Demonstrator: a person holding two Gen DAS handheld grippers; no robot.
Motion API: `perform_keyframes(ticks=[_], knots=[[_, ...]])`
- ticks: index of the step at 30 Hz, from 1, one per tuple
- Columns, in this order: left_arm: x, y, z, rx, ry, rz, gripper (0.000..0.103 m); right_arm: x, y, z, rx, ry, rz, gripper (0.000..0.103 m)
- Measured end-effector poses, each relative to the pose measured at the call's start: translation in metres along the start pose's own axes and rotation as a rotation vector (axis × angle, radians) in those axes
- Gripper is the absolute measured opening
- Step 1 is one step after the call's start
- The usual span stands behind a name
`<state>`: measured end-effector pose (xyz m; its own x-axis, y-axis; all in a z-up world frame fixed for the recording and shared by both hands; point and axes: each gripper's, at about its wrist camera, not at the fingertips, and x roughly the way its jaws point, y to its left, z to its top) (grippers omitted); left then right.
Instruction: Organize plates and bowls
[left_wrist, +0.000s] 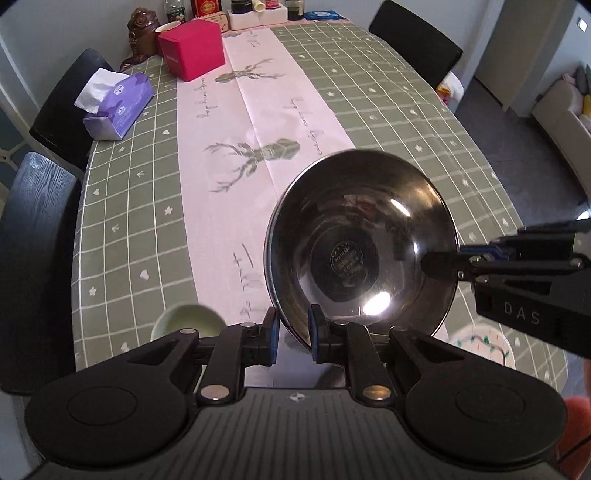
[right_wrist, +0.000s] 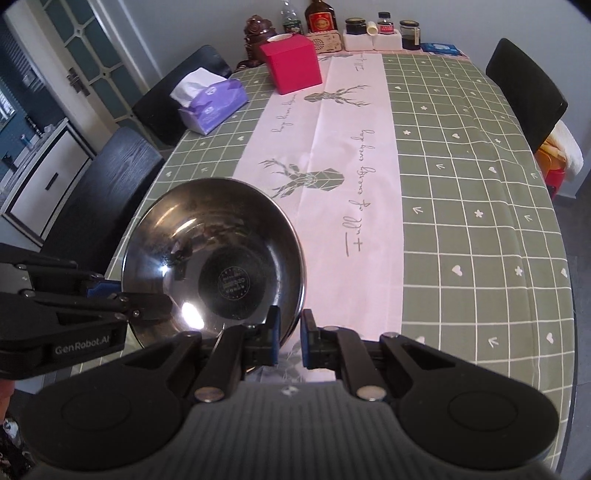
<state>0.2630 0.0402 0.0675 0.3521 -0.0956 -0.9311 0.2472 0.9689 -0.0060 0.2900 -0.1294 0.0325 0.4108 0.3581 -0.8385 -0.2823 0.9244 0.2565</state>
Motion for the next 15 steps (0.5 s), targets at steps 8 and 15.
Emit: perform_keyframes(ticks=[8, 15], knots=[[-0.023, -0.015, -0.039, -0.018, 0.007, -0.020, 0.018, -0.031, 0.015, -0.040, -0.064, 0.017, -0.005, 0.008], [-0.022, -0.024, -0.064, -0.015, 0.044, -0.037, 0.018, -0.035, 0.018, -0.065, -0.101, 0.061, -0.015, 0.008]])
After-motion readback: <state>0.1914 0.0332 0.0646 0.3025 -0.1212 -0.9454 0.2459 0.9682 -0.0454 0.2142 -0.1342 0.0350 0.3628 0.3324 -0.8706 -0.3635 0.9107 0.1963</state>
